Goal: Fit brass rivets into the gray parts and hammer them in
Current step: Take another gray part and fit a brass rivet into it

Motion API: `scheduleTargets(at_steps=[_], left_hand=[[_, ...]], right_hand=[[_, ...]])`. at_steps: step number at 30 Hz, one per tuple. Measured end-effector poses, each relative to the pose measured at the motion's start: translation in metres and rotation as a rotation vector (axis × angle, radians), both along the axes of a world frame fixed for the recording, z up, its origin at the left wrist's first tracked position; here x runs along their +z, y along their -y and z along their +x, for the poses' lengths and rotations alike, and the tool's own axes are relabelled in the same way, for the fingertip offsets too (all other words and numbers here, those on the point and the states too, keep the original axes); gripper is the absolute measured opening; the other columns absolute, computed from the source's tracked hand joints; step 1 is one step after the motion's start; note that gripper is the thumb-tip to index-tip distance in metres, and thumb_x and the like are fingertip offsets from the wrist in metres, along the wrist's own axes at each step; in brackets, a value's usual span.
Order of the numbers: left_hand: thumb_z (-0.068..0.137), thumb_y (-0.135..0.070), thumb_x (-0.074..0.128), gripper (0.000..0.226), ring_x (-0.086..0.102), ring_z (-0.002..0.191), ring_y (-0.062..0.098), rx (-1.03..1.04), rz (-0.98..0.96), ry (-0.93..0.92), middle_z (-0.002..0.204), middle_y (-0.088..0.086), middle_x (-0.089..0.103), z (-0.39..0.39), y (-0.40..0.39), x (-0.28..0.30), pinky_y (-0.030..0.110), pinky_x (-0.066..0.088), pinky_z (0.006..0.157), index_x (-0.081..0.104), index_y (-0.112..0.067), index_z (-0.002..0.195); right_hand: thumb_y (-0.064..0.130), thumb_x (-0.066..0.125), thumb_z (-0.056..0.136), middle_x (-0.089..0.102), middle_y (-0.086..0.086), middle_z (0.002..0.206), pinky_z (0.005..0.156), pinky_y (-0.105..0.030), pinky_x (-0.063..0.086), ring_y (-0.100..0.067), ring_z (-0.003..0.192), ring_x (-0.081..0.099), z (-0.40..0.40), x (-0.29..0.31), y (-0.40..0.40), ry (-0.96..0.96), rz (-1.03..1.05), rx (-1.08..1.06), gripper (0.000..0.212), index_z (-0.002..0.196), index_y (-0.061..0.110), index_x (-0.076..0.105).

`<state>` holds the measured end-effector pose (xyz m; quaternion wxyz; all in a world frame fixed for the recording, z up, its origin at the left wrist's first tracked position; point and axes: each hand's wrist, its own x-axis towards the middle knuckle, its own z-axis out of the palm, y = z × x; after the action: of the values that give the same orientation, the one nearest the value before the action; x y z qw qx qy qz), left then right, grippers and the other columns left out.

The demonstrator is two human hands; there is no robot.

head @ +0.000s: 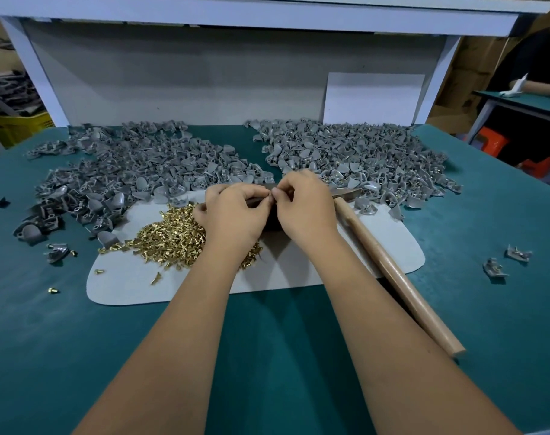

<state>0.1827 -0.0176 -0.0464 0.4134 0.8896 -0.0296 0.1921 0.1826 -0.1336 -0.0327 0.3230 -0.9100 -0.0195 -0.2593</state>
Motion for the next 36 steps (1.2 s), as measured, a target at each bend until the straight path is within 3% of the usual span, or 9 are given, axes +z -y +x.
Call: scheduleTargets(at_steps=[3,6,13,17,23,26,31,34,36], left_hand=[[0.091,-0.032,0.063,0.019,0.042,0.127,0.010,-0.057,-0.034,0.019,0.092,-0.028,0.064,0.001,0.003,-0.001,0.046,0.023,0.107,0.063,-0.049,0.083],[0.090,-0.034,0.065,0.017,0.035,0.126,0.006,-0.002,0.016,0.061,0.080,-0.032,0.051,-0.001,0.004,-0.001,0.037,0.017,0.097,0.064,-0.051,0.085],[0.088,-0.038,0.068,0.015,0.038,0.126,0.007,0.036,0.039,0.055,0.076,-0.032,0.044,0.001,0.003,-0.001,0.036,0.016,0.095,0.065,-0.053,0.085],[0.087,-0.040,0.069,0.025,0.038,0.124,0.004,0.063,0.050,0.050,0.073,-0.033,0.045,0.000,0.005,0.000,0.030,0.010,0.081,0.057,-0.057,0.073],[0.087,-0.041,0.068,0.021,0.038,0.124,0.005,0.066,0.062,0.045,0.074,-0.032,0.048,0.000,0.005,0.000,0.030,0.009,0.077,0.058,-0.056,0.075],[0.088,-0.041,0.067,0.020,0.036,0.123,0.003,0.054,0.041,0.029,0.084,-0.025,0.055,-0.001,0.004,-0.001,0.029,0.008,0.078,0.058,-0.056,0.077],[0.090,-0.036,0.066,0.011,0.040,0.126,0.010,-0.007,-0.017,0.044,0.091,-0.024,0.058,-0.002,0.003,-0.003,0.038,0.018,0.095,0.073,-0.043,0.095],[0.091,-0.028,0.068,0.013,0.051,0.123,0.018,-0.084,-0.075,0.035,0.096,-0.018,0.064,-0.002,0.001,-0.001,0.044,0.033,0.107,0.076,-0.032,0.100],[0.092,-0.020,0.067,0.015,0.061,0.112,0.018,-0.145,-0.142,0.031,0.100,-0.009,0.070,-0.002,0.001,0.001,0.044,0.046,0.103,0.077,-0.023,0.103]], right_hand=[[0.015,0.060,0.089,0.052,-0.001,0.086,0.068,-0.027,0.031,-0.022,0.087,0.051,0.000,-0.001,-0.001,0.037,-0.023,0.003,0.011,0.081,0.010,0.064],[0.013,0.059,0.089,0.049,0.001,0.084,0.066,-0.027,0.030,-0.021,0.085,0.050,-0.001,-0.003,-0.001,0.057,-0.008,0.007,0.012,0.078,0.009,0.062],[0.005,0.055,0.086,0.048,0.002,0.080,0.061,-0.028,0.025,-0.018,0.077,0.045,0.000,-0.005,-0.004,0.079,0.032,0.003,0.014,0.072,0.008,0.056],[0.004,0.055,0.085,0.050,0.001,0.080,0.059,-0.028,0.023,-0.017,0.074,0.044,0.001,-0.006,-0.004,0.076,0.060,-0.002,0.015,0.071,0.007,0.057],[0.004,0.057,0.086,0.050,0.002,0.079,0.058,-0.026,0.022,-0.015,0.071,0.043,0.001,-0.008,-0.002,0.092,0.087,0.008,0.016,0.071,0.007,0.057],[0.005,0.057,0.088,0.050,0.002,0.080,0.059,-0.024,0.023,-0.014,0.073,0.044,0.000,-0.010,0.000,0.109,0.095,0.030,0.016,0.072,0.009,0.058],[0.007,0.052,0.092,0.053,0.001,0.083,0.063,-0.018,0.029,-0.009,0.079,0.046,-0.007,-0.014,0.009,0.129,0.159,0.133,0.016,0.080,0.006,0.063],[0.008,0.049,0.095,0.057,0.002,0.087,0.070,-0.007,0.034,-0.003,0.080,0.047,-0.011,-0.015,0.013,0.154,0.249,0.157,0.019,0.087,0.008,0.066],[0.009,0.047,0.096,0.059,0.006,0.091,0.072,-0.003,0.034,0.000,0.083,0.049,-0.010,-0.015,0.014,0.155,0.298,0.156,0.022,0.096,0.011,0.069]])
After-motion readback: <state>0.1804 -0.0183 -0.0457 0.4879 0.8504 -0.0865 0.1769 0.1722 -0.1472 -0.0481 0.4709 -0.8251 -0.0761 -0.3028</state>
